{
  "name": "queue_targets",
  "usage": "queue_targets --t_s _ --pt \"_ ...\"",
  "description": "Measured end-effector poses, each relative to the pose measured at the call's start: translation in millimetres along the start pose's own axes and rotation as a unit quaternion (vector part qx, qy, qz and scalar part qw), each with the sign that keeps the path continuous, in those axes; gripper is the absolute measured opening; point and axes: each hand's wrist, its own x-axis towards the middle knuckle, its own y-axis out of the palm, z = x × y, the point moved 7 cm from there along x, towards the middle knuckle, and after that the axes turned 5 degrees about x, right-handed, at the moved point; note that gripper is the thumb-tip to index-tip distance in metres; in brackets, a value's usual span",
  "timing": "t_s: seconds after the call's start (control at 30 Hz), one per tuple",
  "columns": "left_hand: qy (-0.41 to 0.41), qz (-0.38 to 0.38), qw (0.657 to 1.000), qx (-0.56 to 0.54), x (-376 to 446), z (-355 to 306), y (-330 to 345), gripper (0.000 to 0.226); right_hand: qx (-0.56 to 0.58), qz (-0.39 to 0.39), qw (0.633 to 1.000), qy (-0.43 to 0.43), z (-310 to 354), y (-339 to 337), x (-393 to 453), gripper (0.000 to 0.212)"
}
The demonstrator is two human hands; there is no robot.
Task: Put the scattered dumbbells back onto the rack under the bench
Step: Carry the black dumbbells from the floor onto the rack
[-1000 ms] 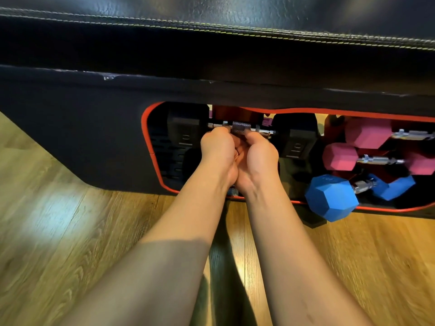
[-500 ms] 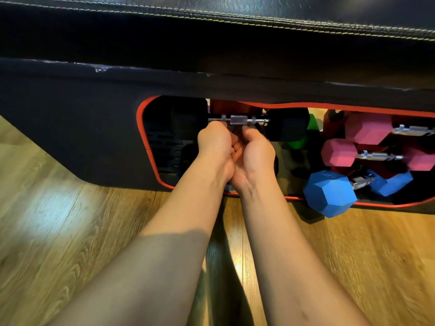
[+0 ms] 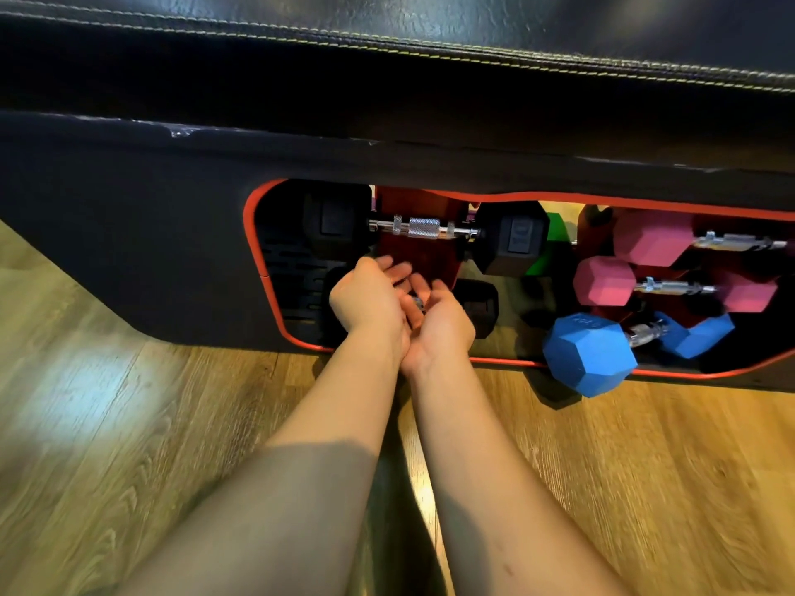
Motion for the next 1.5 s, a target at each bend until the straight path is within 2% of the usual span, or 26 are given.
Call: queue_targets --t_s 0.1,0.13,0.2,0.3,0.4,0.47,0.57,0.87,1.0,1.13,1.23,1.3,1.4,1.5 --pt "0.118 -0.093 0.98 0.126 13.5 -1.4 -24.5 0.01 -0.057 -0.071 0.995 -0.037 -6.0 -17.5 6.5 0.024" --pt "0.149 -0.099 0.972 0.15 14.3 -3.9 -26.5 0.007 -0.069 -0.081 0.992 -0.063 -2.2 -18.1 6.8 0.024" --pt "0.172 -0.079 0.967 0.17 14.2 -6.0 -22.8 0.016 -0.079 -0.082 0.987 -0.109 10.2 -14.0 5.3 0.026" --pt "0.173 -0.057 0.969 0.169 14.7 -9.1 -15.4 0.033 -0.08 -0.053 0.985 -0.145 27.6 -3.0 3.0 0.031" --pt "0.152 -0.048 0.979 0.13 15.1 -10.1 -10.8 0.04 -0.099 -0.039 0.983 -0.152 38.1 5.1 2.1 0.034" --pt "0.133 -0.04 0.984 0.114 13.5 -10.5 -7.6 0.039 -0.1 -0.045 0.984 -0.143 41.8 5.5 2.7 0.034" --pt "0.112 -0.037 0.988 0.097 11.4 -12.3 -4.9 0.032 -0.092 -0.051 0.985 -0.136 44.9 4.0 3.1 0.023" --pt "0.088 -0.029 0.993 0.076 13.2 -11.0 -4.5 0.023 -0.101 -0.066 0.985 -0.123 47.5 4.1 -0.8 0.023" --pt "0.097 -0.044 0.988 0.109 18.1 -9.4 -12.7 0.032 -0.085 -0.075 0.987 -0.117 44.1 4.0 -2.9 0.046" --pt "0.116 -0.09 0.982 0.119 19.6 -14.9 -29.2 0.064 -0.053 -0.121 0.982 -0.134 56.6 -2.8 -10.8 0.077" --pt "0.148 -0.074 0.981 0.096 21.3 -35.7 -25.9 0.079 -0.061 -0.131 0.973 -0.18 81.3 -1.9 -11.1 0.088" --pt "0.195 -0.051 0.975 0.096 23.6 -57.2 -17.3 0.093 -0.133 -0.133 0.95 -0.25 106.4 5.6 -9.0 0.09" --pt "0.263 -0.033 0.947 0.184 24.8 -69.8 -7.2 0.108 -0.327 -0.139 0.874 -0.332 130.6 18.8 -7.0 0.095" --pt "0.324 -0.064 0.867 0.374 23.2 -62.9 -7.0 0.122 -0.483 -0.137 0.771 -0.392 126.6 23.5 -9.7 0.11"
